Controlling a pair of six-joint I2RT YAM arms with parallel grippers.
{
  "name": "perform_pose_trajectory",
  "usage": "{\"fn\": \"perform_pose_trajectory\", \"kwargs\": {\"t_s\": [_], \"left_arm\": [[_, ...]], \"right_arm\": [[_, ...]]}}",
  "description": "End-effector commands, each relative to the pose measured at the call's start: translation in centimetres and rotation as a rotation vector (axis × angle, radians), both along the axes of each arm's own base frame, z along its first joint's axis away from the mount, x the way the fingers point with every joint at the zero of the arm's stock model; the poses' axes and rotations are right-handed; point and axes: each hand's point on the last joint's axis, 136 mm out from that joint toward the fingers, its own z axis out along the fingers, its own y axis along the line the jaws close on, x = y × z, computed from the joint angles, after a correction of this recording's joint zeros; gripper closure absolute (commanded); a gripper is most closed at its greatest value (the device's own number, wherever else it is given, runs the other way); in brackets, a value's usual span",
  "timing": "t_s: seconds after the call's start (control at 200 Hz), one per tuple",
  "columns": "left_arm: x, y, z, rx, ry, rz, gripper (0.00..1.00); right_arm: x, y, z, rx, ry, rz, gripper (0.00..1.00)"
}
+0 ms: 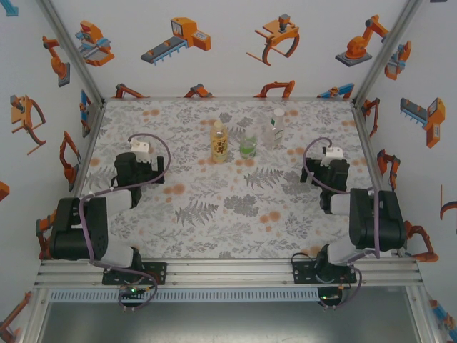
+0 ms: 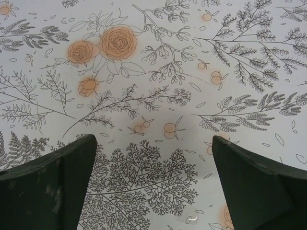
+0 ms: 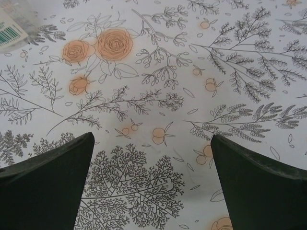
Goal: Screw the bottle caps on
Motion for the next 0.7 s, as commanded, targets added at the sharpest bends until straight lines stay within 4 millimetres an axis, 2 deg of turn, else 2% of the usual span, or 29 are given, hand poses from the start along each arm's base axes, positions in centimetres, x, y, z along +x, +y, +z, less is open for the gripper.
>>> {"fn": "perform_pose_trajectory", "kwargs": {"t_s": [0.0, 0.08, 0.696], "left_arm": [[0.7, -0.3, 1.4, -0.032, -0.045, -0.014, 0.03], [0.5, -0.4, 1.5, -0.033, -0.058, -0.017, 0.03], [-1.5, -0.5, 2.4, -0.046, -0.192, -0.035, 0.03]], "right_arm": [[0.7, 0.0, 1.5, 0.011, -0.063, 0.007, 0.04], [0.7, 0.0, 1.5, 0.012, -0.061, 0.007, 0.01], [0.7, -0.6, 1.4, 0.008, -0.06, -0.034, 0.01]]}}
